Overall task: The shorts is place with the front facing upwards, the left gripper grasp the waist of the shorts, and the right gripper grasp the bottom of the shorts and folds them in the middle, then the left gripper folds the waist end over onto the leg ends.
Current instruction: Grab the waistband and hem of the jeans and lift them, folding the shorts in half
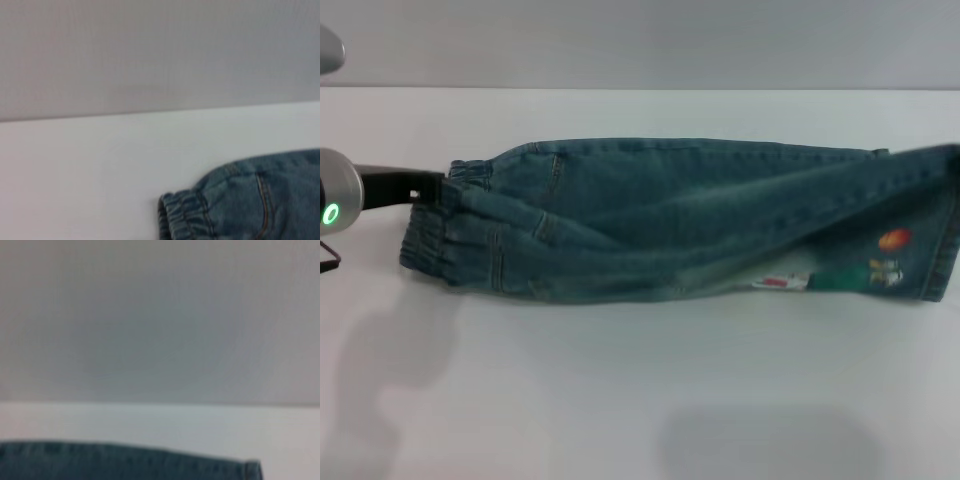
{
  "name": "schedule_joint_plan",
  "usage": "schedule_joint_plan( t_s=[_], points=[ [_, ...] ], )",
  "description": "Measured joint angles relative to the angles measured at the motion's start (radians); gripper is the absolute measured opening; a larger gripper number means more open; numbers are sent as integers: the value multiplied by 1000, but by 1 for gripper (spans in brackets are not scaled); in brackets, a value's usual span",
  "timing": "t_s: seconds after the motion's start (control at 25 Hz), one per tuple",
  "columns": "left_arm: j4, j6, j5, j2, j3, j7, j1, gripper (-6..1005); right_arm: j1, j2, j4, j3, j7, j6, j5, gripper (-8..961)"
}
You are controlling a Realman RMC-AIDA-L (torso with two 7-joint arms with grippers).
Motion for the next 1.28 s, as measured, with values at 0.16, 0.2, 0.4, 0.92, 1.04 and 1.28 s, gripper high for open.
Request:
schedule_joint_plan(
  t_s=[0.16,0.2,0.4,0.92,1.04,1.28],
  points=[
    [5,69,-5,0,-1,-16,3,120,-7,0,-1,-1,-2,-67,0,2],
    [9,93,-5,0,-2,-17,3,121,-7,-1,-3,-1,-3,-83,0,2],
    [18,135,-7,0,-2,-17,2,126,-8,-2,-21,-3,-24,-155,1,2],
    [131,360,-82,1,2,-6,-47,137,-2,-2,-77,-18,-29,-281,3,1],
    [144,401,-83,1,6,-5,-51,140,-5,-2,-95,-15,-29,-318,2,1],
    [160,452,-83,3,9,-4,-60,146,20,-4,-149,-6,-29,-349,2,1]
  ],
)
